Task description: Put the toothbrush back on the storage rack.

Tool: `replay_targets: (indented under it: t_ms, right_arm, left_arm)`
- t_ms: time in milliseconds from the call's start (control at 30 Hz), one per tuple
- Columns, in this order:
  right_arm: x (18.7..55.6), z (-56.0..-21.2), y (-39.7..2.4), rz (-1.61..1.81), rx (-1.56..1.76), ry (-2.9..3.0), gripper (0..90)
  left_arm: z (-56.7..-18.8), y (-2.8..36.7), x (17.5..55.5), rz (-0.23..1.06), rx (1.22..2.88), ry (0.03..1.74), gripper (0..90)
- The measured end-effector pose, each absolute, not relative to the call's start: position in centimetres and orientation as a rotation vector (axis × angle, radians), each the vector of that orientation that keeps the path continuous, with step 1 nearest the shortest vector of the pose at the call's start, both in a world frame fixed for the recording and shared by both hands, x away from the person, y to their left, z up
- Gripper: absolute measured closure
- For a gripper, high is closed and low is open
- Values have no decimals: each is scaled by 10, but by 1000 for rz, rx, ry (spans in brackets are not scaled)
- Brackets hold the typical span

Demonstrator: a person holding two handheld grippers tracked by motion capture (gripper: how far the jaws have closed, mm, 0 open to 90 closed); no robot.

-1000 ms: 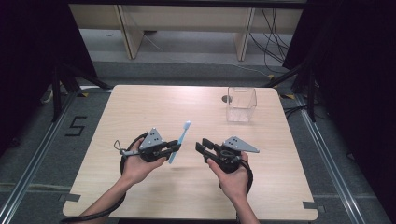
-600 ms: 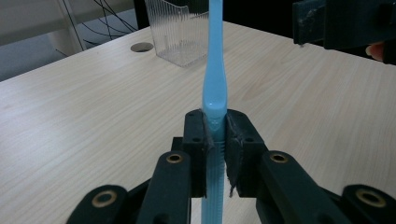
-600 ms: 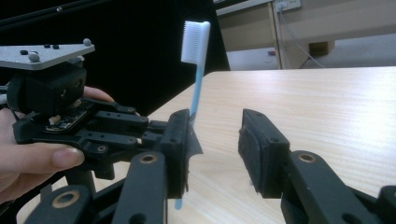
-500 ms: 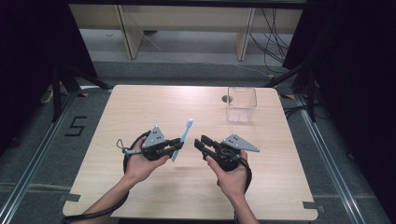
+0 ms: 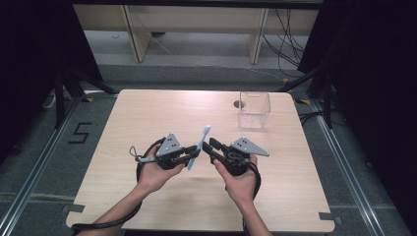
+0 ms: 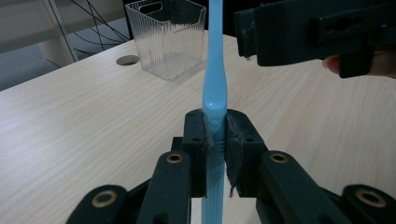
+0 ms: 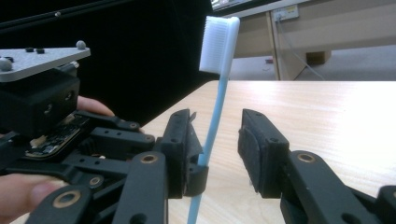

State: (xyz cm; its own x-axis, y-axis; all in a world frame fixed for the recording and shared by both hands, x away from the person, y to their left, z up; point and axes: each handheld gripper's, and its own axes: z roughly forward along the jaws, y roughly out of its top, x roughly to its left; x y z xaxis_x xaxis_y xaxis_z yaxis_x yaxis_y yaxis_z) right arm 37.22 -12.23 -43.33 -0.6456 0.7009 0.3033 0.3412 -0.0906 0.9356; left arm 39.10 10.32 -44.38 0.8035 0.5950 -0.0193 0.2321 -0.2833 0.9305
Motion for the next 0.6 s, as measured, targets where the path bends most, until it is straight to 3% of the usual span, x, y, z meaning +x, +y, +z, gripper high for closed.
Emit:
replay_targets:
  t_ms: [600]
  right_arm:
    - [377,-432,-117,1771,1138,1889,665]
  left_arm:
    - [-444,99,390,393,1834,616,785]
